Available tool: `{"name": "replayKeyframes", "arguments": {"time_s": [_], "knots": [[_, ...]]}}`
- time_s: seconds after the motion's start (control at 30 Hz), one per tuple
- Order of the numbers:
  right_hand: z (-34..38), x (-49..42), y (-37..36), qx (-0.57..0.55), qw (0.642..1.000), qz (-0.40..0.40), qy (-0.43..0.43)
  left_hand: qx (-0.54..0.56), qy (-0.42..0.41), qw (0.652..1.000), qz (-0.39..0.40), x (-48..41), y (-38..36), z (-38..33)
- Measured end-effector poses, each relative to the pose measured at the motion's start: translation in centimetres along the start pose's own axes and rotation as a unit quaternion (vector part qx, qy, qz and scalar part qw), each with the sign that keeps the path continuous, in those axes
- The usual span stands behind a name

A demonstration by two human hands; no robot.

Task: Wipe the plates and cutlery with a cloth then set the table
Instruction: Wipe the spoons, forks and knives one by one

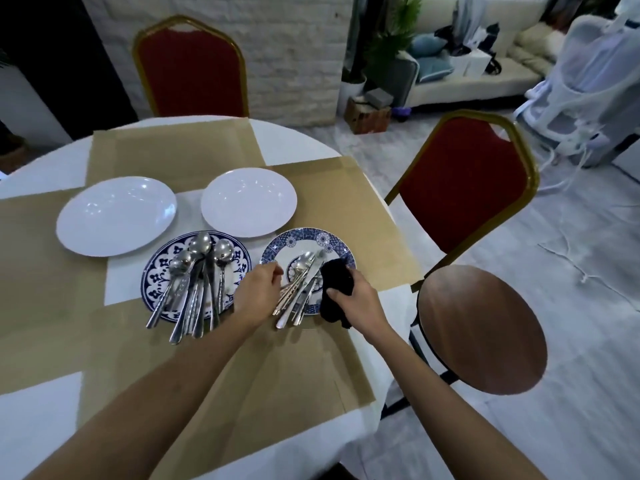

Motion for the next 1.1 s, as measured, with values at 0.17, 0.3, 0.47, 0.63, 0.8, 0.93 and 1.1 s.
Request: {"name": "replayKeyframes", "arguments": {"time_s": [0.17, 0.3, 0.47, 0.63, 0.8, 0.93, 1.1], "knots": [[1.5, -1.5, -2.4, -0.013, 1.0, 0.015, -0.004, -0.017, 0.051, 0.996, -0.066, 0.6, 3.9, 5.1], [3.8, -2.5, -4.8, 0.028, 0.999, 0.034, 0.027, -0.081, 0.118, 0.987, -0.068, 1.3, 5.6, 8.8], [6.7, -3.4, -8.0, 0.003, 0.996, 0.053, 0.069, -0.054, 0.141, 0.988, -0.034, 1.8, 5.5, 10.6], [8.0, -4.2, -9.9, -0.025, 0.995, 0.074, 0.067, -0.043, 0.177, 0.983, -0.018, 1.3, 5.5, 11.4], [8.4, -4.7, -11.2, -0.04, 0.991, 0.106, 0.07, -0.072, 0.183, 0.98, -0.004, 0.8, 5.5, 11.4], [7.9, -4.9, -12.2, -0.025, 0.989, 0.127, 0.075, -0.112, 0.198, 0.974, 0.003, 0.5, 5.5, 11.1], [7.6, -4.6, -12.2, -0.025, 0.989, 0.128, 0.073, -0.194, 0.204, 0.959, 0.017, 0.6, 4.9, 10.3]]}}
Point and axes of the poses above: each hand's wrist, its own x-axis away from the middle knuckle, its own y-axis out of the back of the hand, z = x × y, the point moved 8 cm from there along -x, towards the middle knuckle, and after that the axes turned 12 degrees about y, right-handed, at the moved point
